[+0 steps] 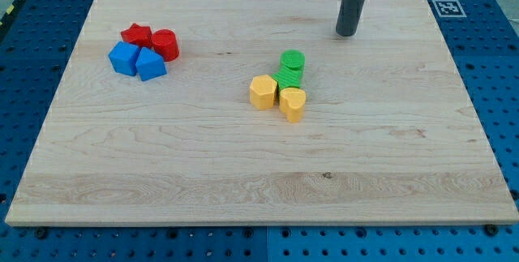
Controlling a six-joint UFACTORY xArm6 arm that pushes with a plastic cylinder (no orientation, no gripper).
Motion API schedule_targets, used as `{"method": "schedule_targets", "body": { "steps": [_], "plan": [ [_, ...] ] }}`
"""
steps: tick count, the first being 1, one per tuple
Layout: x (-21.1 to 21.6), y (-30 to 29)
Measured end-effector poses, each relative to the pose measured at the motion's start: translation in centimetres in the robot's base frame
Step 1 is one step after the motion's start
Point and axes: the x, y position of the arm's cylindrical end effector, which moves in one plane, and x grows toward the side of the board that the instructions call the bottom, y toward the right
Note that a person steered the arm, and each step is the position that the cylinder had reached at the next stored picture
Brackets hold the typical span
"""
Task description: Move the green circle towards the top right side of the board
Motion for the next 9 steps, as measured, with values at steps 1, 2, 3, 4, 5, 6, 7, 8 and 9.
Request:
{"method": "schedule_targets", "body": {
  "steps": [1,2,3,4,5,6,7,8,9],
  "plan": [
    [0.0,-0.4],
    [0.0,-1.9],
    [0.0,-9.1],
    [1.4,-12.7],
    [5.1,-13.4],
    [8.5,-14.8],
    [10.7,-14.7],
    [11.0,-13.2],
    [9.0,-11.5]
  ]
}}
